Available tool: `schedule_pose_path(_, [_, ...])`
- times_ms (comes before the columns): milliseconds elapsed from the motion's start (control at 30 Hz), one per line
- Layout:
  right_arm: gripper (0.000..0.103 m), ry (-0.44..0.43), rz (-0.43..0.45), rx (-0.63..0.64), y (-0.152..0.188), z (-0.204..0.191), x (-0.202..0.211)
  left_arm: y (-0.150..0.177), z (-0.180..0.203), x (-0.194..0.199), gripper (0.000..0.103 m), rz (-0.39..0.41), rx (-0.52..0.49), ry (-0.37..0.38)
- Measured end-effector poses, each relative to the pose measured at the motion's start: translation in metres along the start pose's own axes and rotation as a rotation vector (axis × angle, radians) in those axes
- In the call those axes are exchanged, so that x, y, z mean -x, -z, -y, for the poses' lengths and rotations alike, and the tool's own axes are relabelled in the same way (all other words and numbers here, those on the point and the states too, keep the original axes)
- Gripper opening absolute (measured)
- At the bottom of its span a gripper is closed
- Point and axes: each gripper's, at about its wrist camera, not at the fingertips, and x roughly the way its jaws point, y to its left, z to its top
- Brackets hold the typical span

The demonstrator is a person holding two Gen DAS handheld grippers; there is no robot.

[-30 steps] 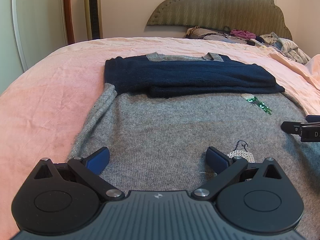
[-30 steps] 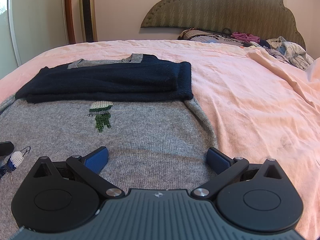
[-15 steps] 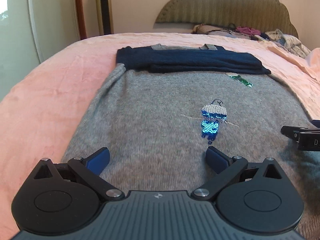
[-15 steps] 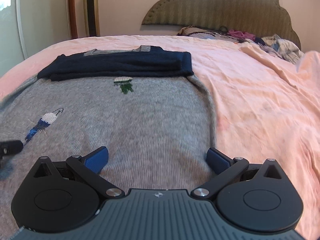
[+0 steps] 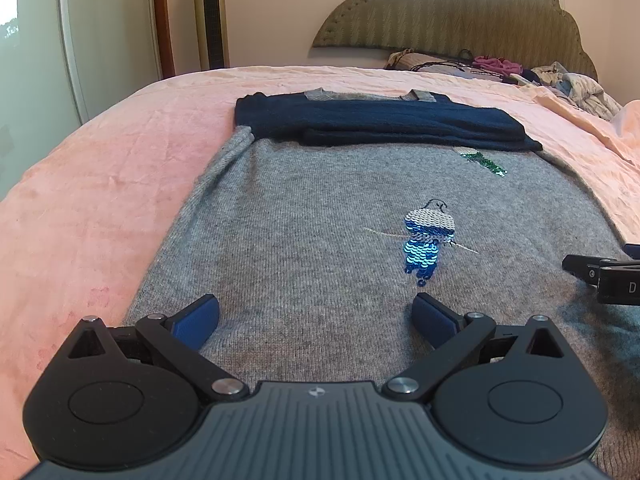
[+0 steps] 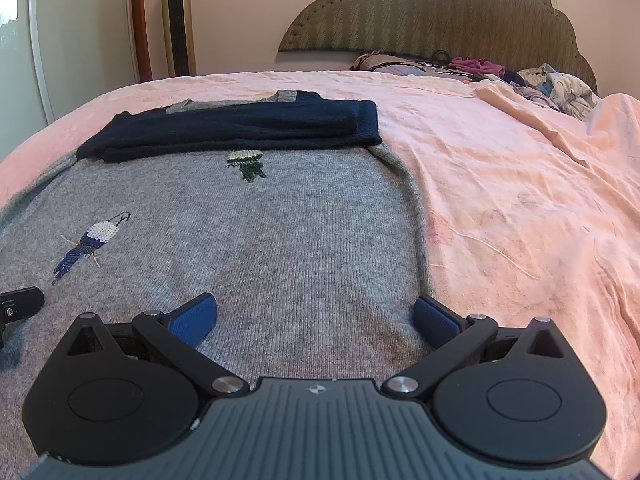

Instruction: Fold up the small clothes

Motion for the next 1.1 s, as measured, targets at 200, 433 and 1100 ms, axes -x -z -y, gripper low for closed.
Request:
schedule_pose_path(200, [0.103,0.0,0.0,0.0,0.0,0.0,0.0,0.0,0.0,0.0,0.103,0.0,0.001,0.001])
schedule_pose_path(433, [0.103,-0.001,0.0,0.0,0.0,0.0,0.0,0.001,0.002,0.001,0.103,0.003,0.001,0.001])
schedule_pose_path(1100, [0.103,-0.023,-0.001,0.033,0.017,-0.003,0.024,0.0,0.002,0.0,0.103,-0.003,-0.002,-0.016])
